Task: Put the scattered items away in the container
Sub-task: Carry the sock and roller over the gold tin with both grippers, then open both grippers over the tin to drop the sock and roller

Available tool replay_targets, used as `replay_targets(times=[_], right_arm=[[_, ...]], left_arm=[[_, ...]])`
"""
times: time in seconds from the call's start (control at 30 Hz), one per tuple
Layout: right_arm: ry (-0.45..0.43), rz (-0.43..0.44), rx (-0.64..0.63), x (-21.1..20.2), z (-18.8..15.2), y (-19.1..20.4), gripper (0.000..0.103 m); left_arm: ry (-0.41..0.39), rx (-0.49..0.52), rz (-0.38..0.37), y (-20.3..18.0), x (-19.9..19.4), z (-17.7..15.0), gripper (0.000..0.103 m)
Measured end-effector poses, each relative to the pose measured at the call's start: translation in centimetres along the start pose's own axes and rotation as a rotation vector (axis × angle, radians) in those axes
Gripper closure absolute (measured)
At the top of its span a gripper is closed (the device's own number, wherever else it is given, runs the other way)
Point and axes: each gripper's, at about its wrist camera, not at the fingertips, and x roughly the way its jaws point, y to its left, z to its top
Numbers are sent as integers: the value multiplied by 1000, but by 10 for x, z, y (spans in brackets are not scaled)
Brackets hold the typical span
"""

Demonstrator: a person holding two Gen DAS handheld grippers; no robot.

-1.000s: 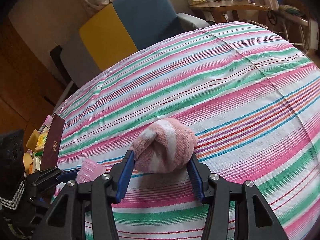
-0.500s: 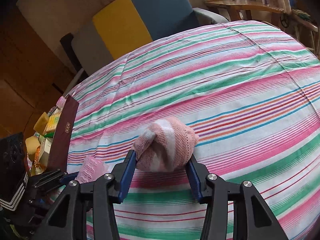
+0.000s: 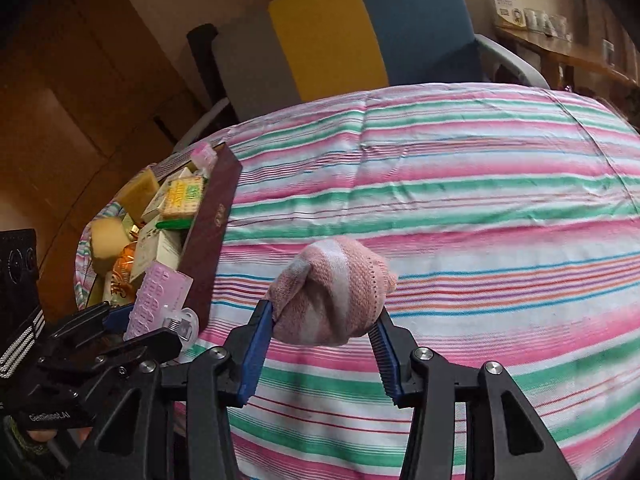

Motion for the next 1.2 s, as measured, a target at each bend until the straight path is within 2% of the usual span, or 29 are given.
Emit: replay_targets(times=[0.3,0.57,0.8,0.93,1.2], right_arm=[[13,128,-192,33,46,109,54],[42,182,-267,88,84,179,54],[86,160,-267,127,99,195,53],[115,143,-247,141,98,191,51],[99,155,-230,129,91,181,48]], left_arm=[[-134,-148,128,87,-53,12,43],[-166,-147,205,130,-56,38,43],[-154,-138,245,140,-45,44,43],[-155,-127,263,140,-43,45,37],[-175,-147,286,139,-53,35,35]])
